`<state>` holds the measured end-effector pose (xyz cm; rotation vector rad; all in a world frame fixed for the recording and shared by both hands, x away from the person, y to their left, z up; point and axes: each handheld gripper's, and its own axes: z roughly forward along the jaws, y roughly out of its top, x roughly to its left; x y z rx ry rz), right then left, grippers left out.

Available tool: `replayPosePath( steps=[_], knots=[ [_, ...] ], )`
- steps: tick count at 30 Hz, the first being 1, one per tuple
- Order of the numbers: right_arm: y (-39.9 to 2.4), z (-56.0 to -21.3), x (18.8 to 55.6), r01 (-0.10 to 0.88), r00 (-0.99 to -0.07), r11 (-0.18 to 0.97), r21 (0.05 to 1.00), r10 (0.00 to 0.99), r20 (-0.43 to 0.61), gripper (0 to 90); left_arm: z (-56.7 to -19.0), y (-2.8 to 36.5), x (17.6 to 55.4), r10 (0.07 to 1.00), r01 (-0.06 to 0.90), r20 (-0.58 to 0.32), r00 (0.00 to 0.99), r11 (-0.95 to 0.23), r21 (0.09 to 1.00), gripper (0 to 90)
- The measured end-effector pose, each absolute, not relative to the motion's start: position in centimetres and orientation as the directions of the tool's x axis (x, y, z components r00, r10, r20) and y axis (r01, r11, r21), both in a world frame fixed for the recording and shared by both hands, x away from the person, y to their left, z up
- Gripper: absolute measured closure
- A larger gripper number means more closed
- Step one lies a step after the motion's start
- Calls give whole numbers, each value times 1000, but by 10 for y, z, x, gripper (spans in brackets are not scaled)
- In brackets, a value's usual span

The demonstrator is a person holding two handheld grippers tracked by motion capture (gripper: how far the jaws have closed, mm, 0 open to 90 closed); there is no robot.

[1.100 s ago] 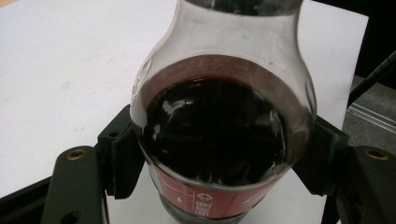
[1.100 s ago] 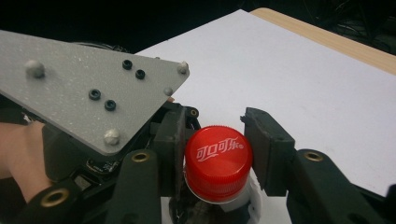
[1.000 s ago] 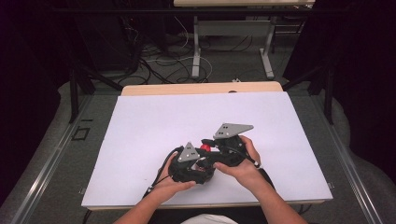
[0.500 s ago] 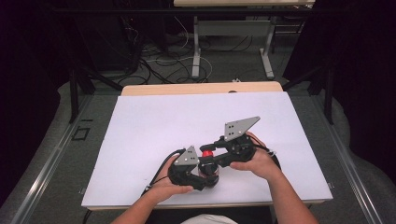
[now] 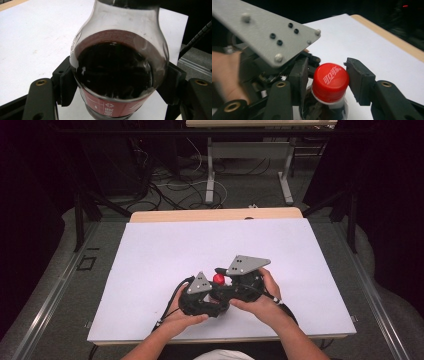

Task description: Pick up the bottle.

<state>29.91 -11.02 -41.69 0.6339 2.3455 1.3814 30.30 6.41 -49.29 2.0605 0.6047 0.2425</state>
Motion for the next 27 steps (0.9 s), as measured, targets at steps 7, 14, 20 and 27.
replayPosePath(
  steps=[7,14,20,27],
  knots=[
    [-129,-417,315,182,-939,412,893,343,33,613,-491,63,300,400,296,-97,911,-473,830,297],
    [-146,-422,324,158,-976,409,899,205,79,592,-492,57,296,391,296,-102,915,-477,827,296],
    [-128,-417,305,212,-891,393,895,453,12,493,-489,61,298,460,305,-66,885,-468,829,295],
    [-116,-421,298,228,-857,401,887,515,-12,611,-491,62,298,469,310,-66,881,-465,829,296]
  ],
)
